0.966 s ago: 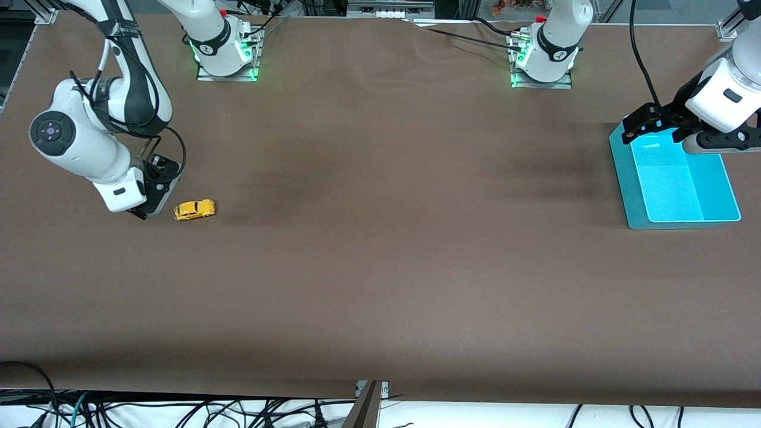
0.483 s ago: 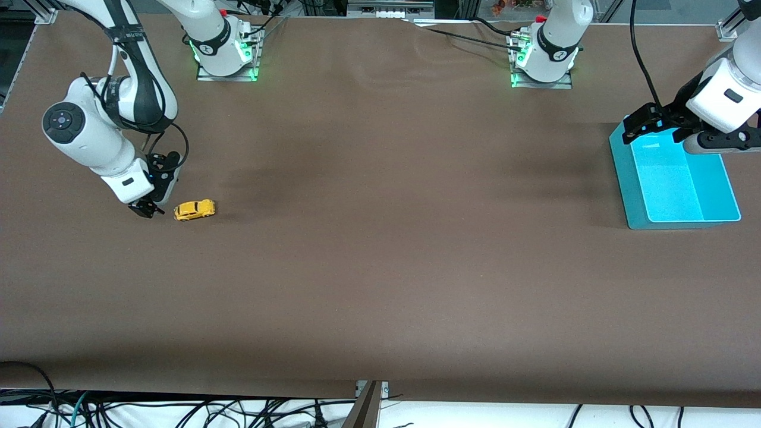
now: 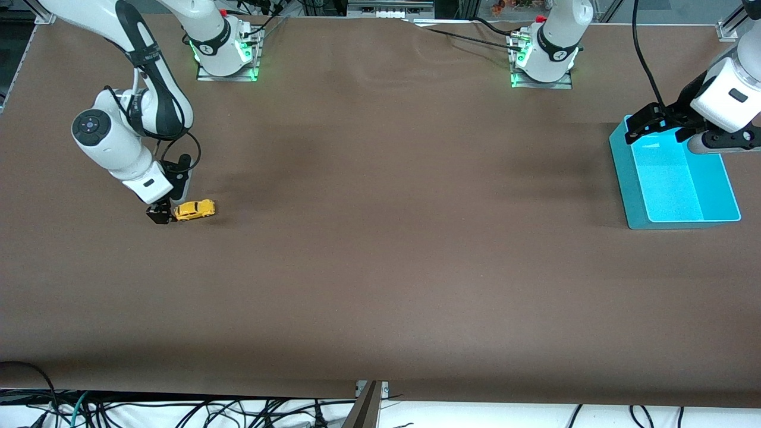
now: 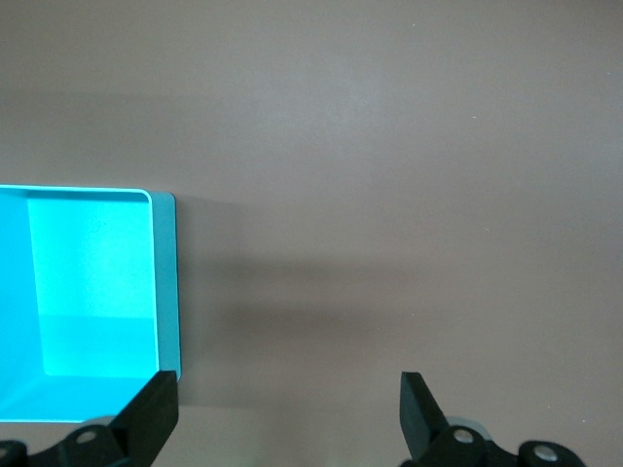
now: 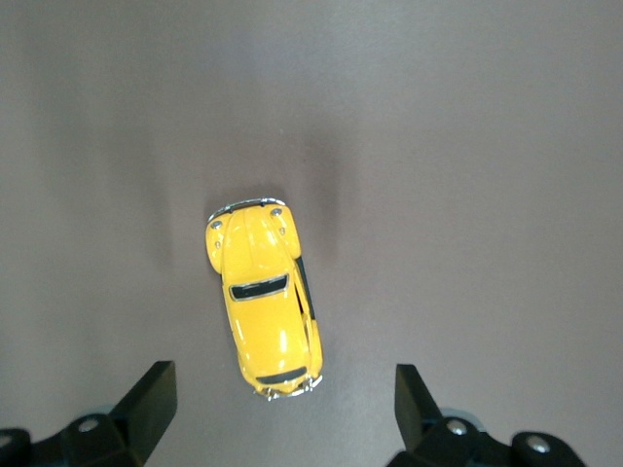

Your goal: Wind and store yellow beetle car

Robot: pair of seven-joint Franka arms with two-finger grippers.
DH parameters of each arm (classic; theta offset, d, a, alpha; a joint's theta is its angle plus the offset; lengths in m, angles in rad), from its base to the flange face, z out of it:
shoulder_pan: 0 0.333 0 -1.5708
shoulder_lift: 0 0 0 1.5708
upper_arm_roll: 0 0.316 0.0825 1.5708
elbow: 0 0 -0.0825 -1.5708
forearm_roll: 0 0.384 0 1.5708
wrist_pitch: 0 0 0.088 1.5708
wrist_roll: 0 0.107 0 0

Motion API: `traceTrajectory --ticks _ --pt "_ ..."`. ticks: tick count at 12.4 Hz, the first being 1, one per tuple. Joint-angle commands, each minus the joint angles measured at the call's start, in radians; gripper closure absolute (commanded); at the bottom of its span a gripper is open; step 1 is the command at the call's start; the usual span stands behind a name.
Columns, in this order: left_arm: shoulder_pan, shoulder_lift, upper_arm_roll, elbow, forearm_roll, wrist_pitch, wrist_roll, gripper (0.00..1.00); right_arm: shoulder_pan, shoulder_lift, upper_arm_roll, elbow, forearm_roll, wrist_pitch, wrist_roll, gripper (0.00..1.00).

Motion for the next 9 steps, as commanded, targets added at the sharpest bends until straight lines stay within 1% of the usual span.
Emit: traceTrajectory --ticks 1,6,8,9 --pt "0.014 -0.015 -0.008 0.0 -0.016 -0.011 0.026 0.0 0.0 0.009 0.0 -0.015 -0.003 0.038 -0.04 0.01" --pt "0.015 -0.015 -0.008 0.0 -0.016 -0.011 0.027 0.0 0.0 0.071 0.009 -0.018 -0.004 0.117 -0.075 0.01" --pt "0.015 -0.015 -0.008 0.0 -0.016 -0.011 0.027 0.0 0.0 0.07 0.009 -0.028 -0.004 0.121 -0.083 0.01" --pt "0.017 -0.015 -0.008 0.0 -0.016 -0.012 0.027 0.0 0.0 0.07 0.009 -0.028 -0.004 0.122 -0.083 0.05"
